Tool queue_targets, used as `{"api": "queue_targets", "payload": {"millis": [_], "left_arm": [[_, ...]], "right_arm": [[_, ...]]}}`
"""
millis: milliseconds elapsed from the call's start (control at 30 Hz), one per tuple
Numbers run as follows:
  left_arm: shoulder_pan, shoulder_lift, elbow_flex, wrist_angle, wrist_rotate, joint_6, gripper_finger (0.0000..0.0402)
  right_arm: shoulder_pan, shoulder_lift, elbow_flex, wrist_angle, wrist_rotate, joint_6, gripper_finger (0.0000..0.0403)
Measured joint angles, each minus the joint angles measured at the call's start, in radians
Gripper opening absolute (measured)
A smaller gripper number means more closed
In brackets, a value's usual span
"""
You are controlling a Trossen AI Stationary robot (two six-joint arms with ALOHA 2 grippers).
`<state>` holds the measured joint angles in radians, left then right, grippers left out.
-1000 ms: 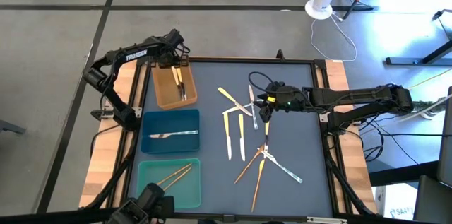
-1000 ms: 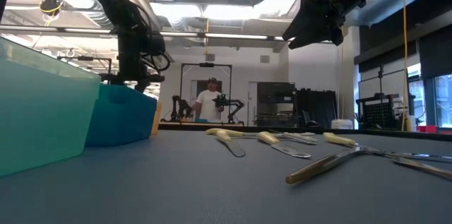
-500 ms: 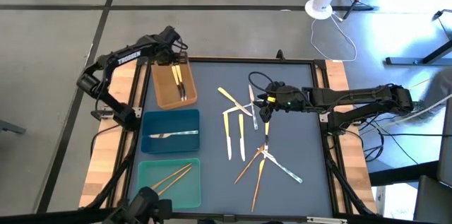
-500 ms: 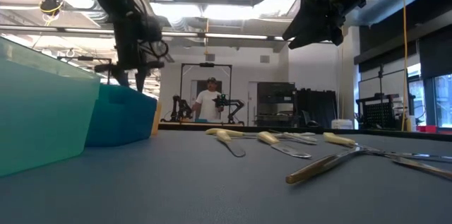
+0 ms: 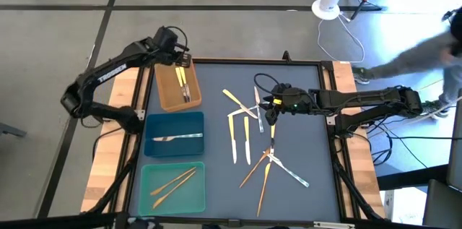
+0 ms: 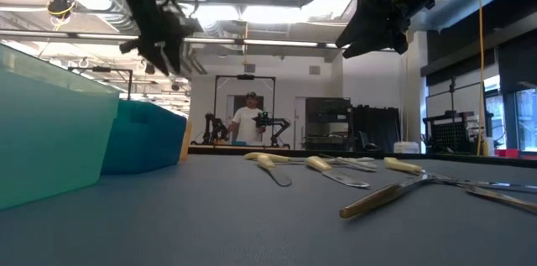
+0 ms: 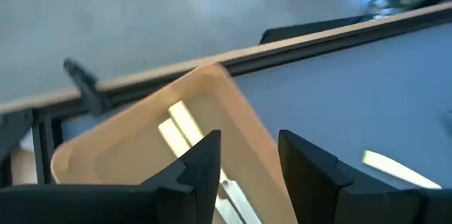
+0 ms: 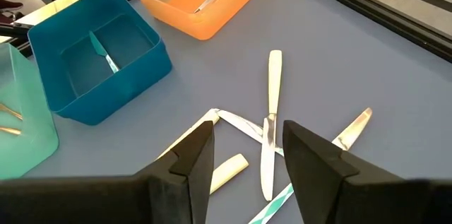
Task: Sort silverware by color (type)
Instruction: Put the white-green knife into the blue bin
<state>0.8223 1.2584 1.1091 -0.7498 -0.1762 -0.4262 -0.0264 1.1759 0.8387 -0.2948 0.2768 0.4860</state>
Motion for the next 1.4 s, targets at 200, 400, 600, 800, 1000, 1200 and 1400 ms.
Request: {"api": "queue_targets", "payload": {"millis": [200,400,600,800,1000,1200,1400], "left_arm": [[-0.117,-0.072,0.0,0.032,-0.048,0.067,0.0137],[-0.22,-0.083,0.0,0.056,-0.048,0.071,0.0137],[-0.295,-0.083,0.0,0.057,-0.051,0.063,0.0137],[-0.351,-0.083,0.0,0.059,-0.051,0.062,0.0137],[-0.389,-0.083,0.0,0.061,-0.051,0.062,0.0137],[-0.409,-0.083,0.0,0.064,-0.052,0.061,0.0137],[-0.414,-0.082,0.0,0.064,-0.051,0.061,0.0137]], "right_arm": [[0.0,0.0,0.0,0.0,-0.013,0.013,0.0154],[0.001,0.01,0.0,0.001,-0.041,0.062,0.0154],[0.001,0.084,0.001,-0.041,-0.069,0.13,0.0154],[0.001,0.181,0.001,-0.056,-0.069,0.201,0.0154],[0.001,0.255,0.001,-0.06,-0.061,0.224,0.0154],[0.001,0.301,0.001,-0.078,-0.05,0.244,0.0154],[0.001,0.344,0.001,-0.092,-0.04,0.254,0.0154]]}}
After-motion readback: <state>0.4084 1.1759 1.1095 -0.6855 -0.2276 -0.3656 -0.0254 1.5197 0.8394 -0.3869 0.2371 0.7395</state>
